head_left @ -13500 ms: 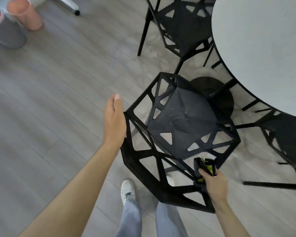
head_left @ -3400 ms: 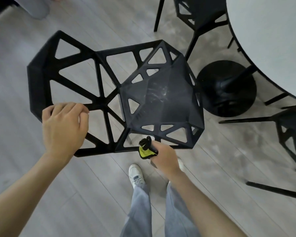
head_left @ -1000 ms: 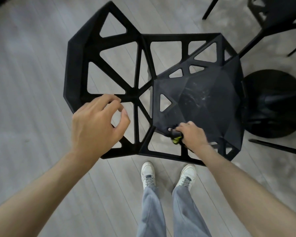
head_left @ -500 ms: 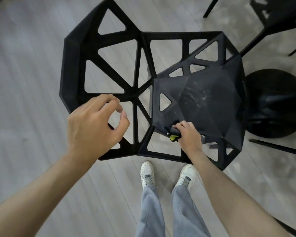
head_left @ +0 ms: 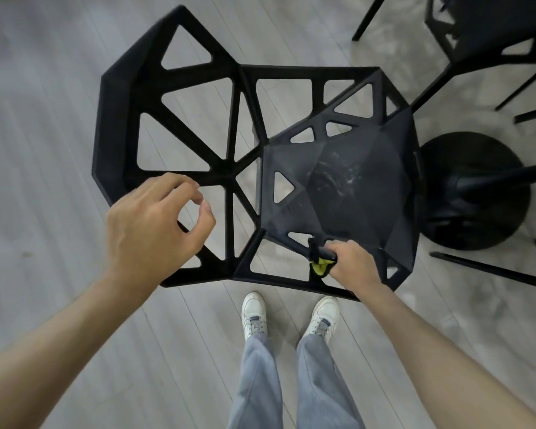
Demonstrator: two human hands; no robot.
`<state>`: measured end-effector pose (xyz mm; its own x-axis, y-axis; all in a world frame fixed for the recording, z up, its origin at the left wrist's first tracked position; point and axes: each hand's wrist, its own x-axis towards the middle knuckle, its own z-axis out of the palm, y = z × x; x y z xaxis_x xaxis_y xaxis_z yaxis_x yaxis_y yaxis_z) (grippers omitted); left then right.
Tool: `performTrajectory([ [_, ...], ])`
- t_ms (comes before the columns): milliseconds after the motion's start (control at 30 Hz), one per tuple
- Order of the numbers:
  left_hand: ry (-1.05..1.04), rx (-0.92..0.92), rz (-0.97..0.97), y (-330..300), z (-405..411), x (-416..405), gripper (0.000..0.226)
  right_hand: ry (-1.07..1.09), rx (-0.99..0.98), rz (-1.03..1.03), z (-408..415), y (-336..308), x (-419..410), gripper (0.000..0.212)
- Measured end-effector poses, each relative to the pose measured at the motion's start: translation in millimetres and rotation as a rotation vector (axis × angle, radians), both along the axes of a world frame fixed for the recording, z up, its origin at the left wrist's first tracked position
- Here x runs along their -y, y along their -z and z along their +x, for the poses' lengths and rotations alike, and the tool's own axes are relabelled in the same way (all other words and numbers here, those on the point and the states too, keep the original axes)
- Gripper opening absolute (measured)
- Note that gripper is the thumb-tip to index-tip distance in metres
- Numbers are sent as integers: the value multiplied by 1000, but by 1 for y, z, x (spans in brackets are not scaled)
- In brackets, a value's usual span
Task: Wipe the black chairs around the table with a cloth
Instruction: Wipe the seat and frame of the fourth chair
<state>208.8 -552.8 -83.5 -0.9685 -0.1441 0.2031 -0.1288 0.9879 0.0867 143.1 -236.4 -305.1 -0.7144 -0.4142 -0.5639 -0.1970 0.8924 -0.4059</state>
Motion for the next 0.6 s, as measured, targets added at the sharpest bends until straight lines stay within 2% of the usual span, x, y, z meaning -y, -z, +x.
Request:
performTrajectory([
  [133,44,59,-34,2,0,3,34,6,-41,-75,8,2,56,43],
  [233,64,61,-39,3,0,4,34,8,-6,-72,5,2,59,40],
  [300,72,51,-29,2,1,4,35,2,34,-49,8,-2,35,35],
  [400,69,46,-10,0,1,3,35,82,-12,-15,19,-18,-20,27],
  [467,59,46,4,0,0,3,36,124,-27,24,32,-31,-59,14],
  [500,57,44,8,0,0,2,35,165,-27,22,39,-36,-75,14],
  [600,53,31,18,0,1,2,35,221,-40,-4,52,-33,-98,34],
])
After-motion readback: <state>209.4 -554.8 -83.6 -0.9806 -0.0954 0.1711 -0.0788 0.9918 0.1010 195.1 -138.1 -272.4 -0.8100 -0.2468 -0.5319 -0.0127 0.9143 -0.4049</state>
